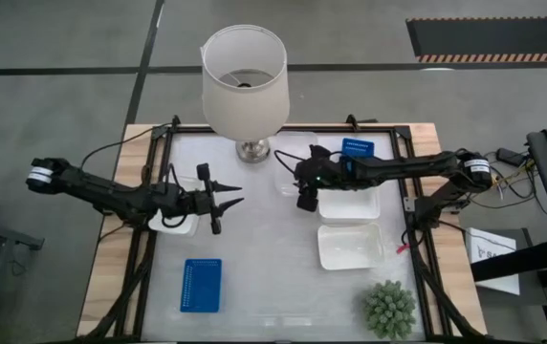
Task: Stack baskets by color
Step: Stack the top right white bin on the top left white bin
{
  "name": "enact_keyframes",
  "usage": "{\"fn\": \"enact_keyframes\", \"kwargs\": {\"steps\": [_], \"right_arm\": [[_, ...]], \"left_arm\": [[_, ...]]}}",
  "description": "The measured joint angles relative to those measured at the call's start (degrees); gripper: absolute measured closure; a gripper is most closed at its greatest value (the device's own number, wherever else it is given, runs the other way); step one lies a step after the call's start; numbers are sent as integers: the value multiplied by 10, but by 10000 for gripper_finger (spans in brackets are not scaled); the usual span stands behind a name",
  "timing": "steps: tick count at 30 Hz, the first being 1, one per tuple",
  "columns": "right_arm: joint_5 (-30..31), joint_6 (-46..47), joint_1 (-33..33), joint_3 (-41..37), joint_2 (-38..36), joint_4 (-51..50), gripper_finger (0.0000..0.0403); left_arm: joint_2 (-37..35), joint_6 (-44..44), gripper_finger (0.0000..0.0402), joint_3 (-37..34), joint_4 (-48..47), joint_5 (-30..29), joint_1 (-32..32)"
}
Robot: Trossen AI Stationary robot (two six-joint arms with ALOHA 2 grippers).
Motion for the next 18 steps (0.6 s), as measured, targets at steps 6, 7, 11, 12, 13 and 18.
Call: {"fn": "enact_keyframes", "kwargs": {"steps": [6, 7, 11, 12, 13, 18], "right_arm": [[0, 0, 0, -3, 3, 42, 225], [0, 0, 0, -13, 6, 60, 232], [2, -5, 0, -59, 17, 125, 264], [4, -6, 0, -67, 17, 138, 272], [5, -8, 0, -72, 14, 156, 280], [8, -46, 17, -80, -21, 187, 314]], "left_arm": [[0, 0, 292, 0, 0, 0, 0], [0, 0, 292, 0, 0, 0, 0], [0, 0, 292, 0, -1, 0, 0], [0, -4, 292, 0, -1, 0, 0], [0, -13, 292, 0, -1, 0, 0], [5, -47, 292, 0, -7, -37, 0]]}}
